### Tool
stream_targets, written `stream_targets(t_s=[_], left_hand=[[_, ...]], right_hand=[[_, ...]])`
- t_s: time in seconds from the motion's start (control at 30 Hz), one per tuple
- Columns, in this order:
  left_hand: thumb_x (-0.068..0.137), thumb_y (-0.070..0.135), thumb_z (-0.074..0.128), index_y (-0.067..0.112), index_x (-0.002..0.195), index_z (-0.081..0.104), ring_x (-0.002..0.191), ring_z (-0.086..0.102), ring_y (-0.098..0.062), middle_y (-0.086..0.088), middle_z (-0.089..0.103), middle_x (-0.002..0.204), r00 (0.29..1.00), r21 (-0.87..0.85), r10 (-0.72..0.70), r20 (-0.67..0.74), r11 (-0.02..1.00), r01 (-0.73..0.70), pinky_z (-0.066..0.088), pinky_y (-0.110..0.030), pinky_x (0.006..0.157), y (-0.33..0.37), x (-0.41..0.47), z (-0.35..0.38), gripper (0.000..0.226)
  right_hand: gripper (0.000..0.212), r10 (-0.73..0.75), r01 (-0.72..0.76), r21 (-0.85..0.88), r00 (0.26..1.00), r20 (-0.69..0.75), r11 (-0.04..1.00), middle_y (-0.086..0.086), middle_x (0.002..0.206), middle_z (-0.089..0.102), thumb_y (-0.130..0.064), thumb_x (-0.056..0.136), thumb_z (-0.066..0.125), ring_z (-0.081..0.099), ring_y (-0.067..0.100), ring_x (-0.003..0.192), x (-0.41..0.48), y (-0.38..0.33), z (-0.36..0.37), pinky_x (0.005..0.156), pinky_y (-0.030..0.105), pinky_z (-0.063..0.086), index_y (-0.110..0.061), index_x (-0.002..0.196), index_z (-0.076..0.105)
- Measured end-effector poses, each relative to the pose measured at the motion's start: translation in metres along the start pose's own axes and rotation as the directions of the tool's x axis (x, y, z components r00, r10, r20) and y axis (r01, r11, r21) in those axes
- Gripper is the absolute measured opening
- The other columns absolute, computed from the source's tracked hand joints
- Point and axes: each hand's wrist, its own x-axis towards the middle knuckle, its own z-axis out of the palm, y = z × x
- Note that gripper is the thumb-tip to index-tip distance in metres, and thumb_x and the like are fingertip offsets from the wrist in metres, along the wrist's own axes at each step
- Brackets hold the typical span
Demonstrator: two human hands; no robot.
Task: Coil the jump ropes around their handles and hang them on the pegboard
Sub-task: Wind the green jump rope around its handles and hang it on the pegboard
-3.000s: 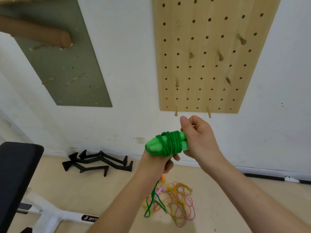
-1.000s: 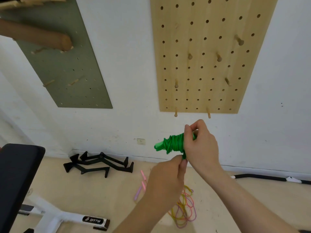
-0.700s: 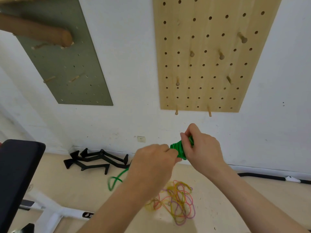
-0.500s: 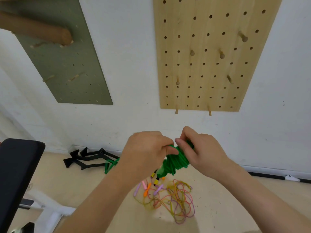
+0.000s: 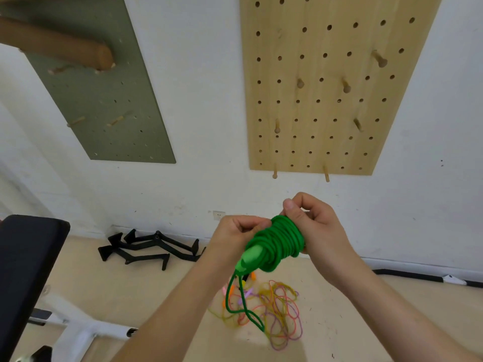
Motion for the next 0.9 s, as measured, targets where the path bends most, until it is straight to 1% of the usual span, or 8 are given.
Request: stream_targets(t_s=[0.07, 0.13, 0.23, 0.33, 0.53, 0.7, 0.8, 0.9], left_hand=[[0.086, -0.017, 0.047, 0.016, 0.053, 0.069, 0.045, 0.049, -0.005, 0.007, 0.054, 0.046, 0.996, 0.061, -0.017, -0.085, 0.998, 0.022, 0.041, -0.014, 0.049, -0.012, -0.006, 0.006, 0.051], [0.092, -0.001, 0.049, 0.016, 0.06, 0.066, 0.05, 0.043, -0.011, 0.009, 0.047, 0.049, 0.989, 0.299, 0.055, -0.139, 0.954, -0.011, 0.038, -0.023, 0.055, -0.027, -0.013, 0.009, 0.039], [0.098, 0.031, 0.041, 0.031, 0.101, 0.064, 0.052, 0.047, -0.01, 0.007, 0.051, 0.057, 0.975, 0.763, 0.223, 0.002, 0.63, -0.145, 0.037, -0.026, 0.054, -0.045, -0.031, 0.013, 0.023], [0.092, 0.039, 0.037, 0.026, 0.091, 0.062, 0.052, 0.055, -0.018, 0.005, 0.059, 0.061, 0.914, 0.938, 0.361, 0.186, 0.212, -0.274, 0.044, -0.028, 0.046, -0.033, -0.045, 0.011, 0.029], [0.085, 0.041, 0.049, 0.024, 0.065, 0.067, 0.043, 0.048, -0.016, 0.007, 0.05, 0.051, 0.76, 0.923, 0.53, 0.376, -0.143, -0.358, 0.039, -0.024, 0.037, 0.006, -0.033, -0.016, 0.032], [0.078, 0.053, 0.053, 0.025, 0.058, 0.069, 0.05, 0.049, -0.005, 0.007, 0.057, 0.052, 0.772, 0.918, 0.539, 0.337, -0.009, -0.395, 0.04, -0.024, 0.046, 0.022, -0.015, -0.027, 0.038], [0.066, 0.033, 0.076, 0.032, 0.072, 0.076, 0.064, 0.056, 0.009, 0.013, 0.07, 0.068, 0.902, 0.757, 0.41, 0.137, 0.544, -0.363, 0.042, -0.012, 0.063, 0.03, -0.01, -0.023, 0.006], [0.069, 0.009, 0.076, 0.025, 0.092, 0.075, 0.081, 0.067, 0.002, 0.014, 0.074, 0.085, 0.978, 0.385, 0.109, 0.176, 0.907, -0.17, 0.048, -0.015, 0.075, 0.025, -0.005, -0.023, 0.028]], right_hand=[[0.033, 0.024, -0.017, 0.06, 0.993, -0.118, 0.998, 0.009, 0.059, 0.055, -0.022, 0.096, 0.053, 0.045, 0.014, 0.046, 0.004, 0.002, 0.003, 0.046, 0.02, 0.036, -0.01, 0.066, 0.048], [0.034, 0.005, 0.005, 0.04, 0.972, -0.236, 0.999, 0.004, 0.056, 0.054, -0.021, 0.096, 0.053, 0.042, 0.008, 0.042, 0.011, 0.005, 0.002, 0.042, 0.019, 0.033, -0.012, 0.064, 0.048], [0.032, -0.143, 0.071, -0.2, 0.916, -0.374, 0.977, 0.005, 0.052, 0.046, -0.026, 0.096, 0.053, 0.037, 0.013, 0.046, 0.023, 0.012, -0.009, 0.049, 0.027, 0.032, -0.014, 0.067, 0.047], [0.029, -0.33, 0.126, -0.58, 0.907, -0.261, 0.805, -0.005, 0.045, 0.041, -0.027, 0.096, 0.052, 0.035, 0.013, 0.043, 0.026, 0.021, -0.02, 0.048, 0.031, 0.03, -0.018, 0.07, 0.041], [0.024, -0.436, 0.285, -0.803, 0.899, 0.035, 0.523, -0.009, 0.045, 0.038, -0.031, 0.094, 0.05, 0.038, 0.01, 0.039, 0.021, 0.016, -0.017, 0.041, 0.027, 0.029, -0.021, 0.075, 0.039], [0.022, -0.398, 0.42, -0.775, 0.886, 0.238, 0.473, -0.009, 0.043, 0.037, -0.036, 0.091, 0.047, 0.037, 0.014, 0.04, 0.014, -0.003, -0.019, 0.041, 0.023, 0.027, -0.023, 0.075, 0.041], [0.022, -0.365, 0.483, -0.708, 0.871, 0.329, 0.515, -0.006, 0.044, 0.041, -0.044, 0.09, 0.046, 0.044, 0.019, 0.047, 0.009, -0.024, -0.021, 0.043, 0.022, 0.029, -0.029, 0.074, 0.041], [0.023, -0.331, 0.488, -0.603, 0.872, 0.36, 0.631, -0.003, 0.048, 0.045, -0.047, 0.088, 0.048, 0.04, 0.014, 0.046, 0.012, -0.035, -0.025, 0.045, 0.023, 0.029, -0.031, 0.072, 0.045]])
